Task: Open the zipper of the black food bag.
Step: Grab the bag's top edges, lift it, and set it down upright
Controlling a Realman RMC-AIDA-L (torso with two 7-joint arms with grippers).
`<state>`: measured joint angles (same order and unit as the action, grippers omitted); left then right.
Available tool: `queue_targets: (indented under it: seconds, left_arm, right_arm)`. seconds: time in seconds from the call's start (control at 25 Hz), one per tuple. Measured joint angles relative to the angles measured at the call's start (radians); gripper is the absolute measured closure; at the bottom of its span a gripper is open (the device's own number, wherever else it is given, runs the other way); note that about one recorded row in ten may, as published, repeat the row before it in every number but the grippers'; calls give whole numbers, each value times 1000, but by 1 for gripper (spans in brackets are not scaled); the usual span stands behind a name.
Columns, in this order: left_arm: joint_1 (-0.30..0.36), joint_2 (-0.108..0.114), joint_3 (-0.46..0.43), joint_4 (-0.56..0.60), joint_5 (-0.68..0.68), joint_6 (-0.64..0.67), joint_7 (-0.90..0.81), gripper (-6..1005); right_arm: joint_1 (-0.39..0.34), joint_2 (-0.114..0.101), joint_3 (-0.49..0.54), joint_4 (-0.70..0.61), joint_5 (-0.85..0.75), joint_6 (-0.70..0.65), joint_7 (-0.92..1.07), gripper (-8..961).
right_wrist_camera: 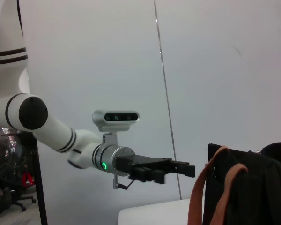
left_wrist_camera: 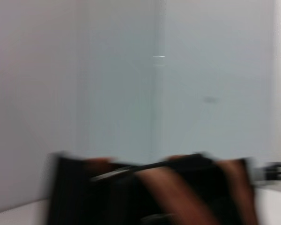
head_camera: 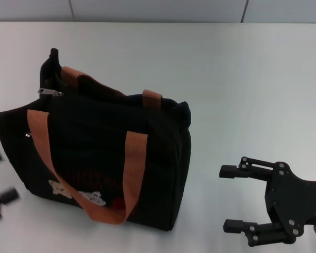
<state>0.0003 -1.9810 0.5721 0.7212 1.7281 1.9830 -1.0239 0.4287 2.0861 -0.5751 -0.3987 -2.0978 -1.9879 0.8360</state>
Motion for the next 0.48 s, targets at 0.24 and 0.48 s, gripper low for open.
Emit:
queue_targets:
  seconds: [0.24, 0.48]
  left_arm:
    - [-41, -6, -181, -93, 65, -105, 42, 277]
    - [-111, -41, -177, -150, 87, -157, 160, 304]
  right_arm:
    - [-1, 0, 0, 0, 2, 1, -1, 115]
    - [0, -1, 0, 0, 3, 1, -1, 115]
